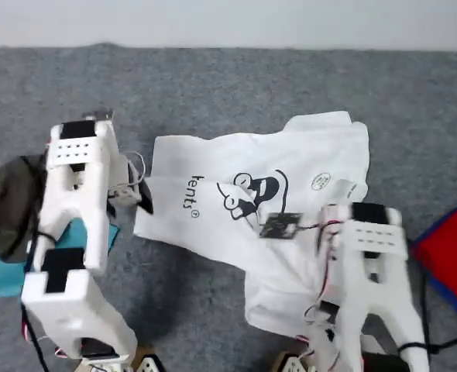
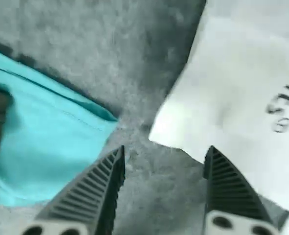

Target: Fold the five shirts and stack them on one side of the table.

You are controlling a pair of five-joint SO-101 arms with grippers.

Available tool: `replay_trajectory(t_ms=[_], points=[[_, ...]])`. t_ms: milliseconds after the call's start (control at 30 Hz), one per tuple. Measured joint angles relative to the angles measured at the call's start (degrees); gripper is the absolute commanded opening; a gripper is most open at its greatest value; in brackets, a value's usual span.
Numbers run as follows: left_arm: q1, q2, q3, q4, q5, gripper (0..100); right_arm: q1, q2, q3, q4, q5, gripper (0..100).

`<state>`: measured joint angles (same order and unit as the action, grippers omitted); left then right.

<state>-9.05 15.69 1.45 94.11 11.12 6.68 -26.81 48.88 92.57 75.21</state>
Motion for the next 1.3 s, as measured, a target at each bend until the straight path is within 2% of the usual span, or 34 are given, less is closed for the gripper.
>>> replay_trajectory(t_ms=[233, 400, 533, 633, 867, 1167, 1300], points=[[2.8, 7.7, -0.4, 4.0, 0.0, 25, 2.3, 1.0, -0.8, -1.4, 1.2, 0.9], [6.4, 11.9, -0.3, 4.4, -2.2, 25, 2.5, 1.0, -2.3, -2.3, 1.2, 0.9], [6.3, 14.7, -0.6, 4.5, -2.6, 25, 2.5, 1.0, -2.3, -2.3, 1.2, 0.9], [6.2, 16.8, -3.1, 4.6, -2.6, 21, 2.5, 1.0, -2.3, -2.3, 1.2, 0.9], [5.4, 21.7, -11.3, 4.7, -2.7, 1, 2.5, 1.0, -2.3, -2.3, 1.2, 0.9], [5.7, 26.3, -15.1, 5.2, -3.0, 1, 2.5, 1.0, -2.3, -2.3, 1.2, 0.9], [5.7, 26.3, -15.1, 5.3, -3.0, 1, 0.3, 1.0, -2.3, 0.3, 1.2, 0.9]])
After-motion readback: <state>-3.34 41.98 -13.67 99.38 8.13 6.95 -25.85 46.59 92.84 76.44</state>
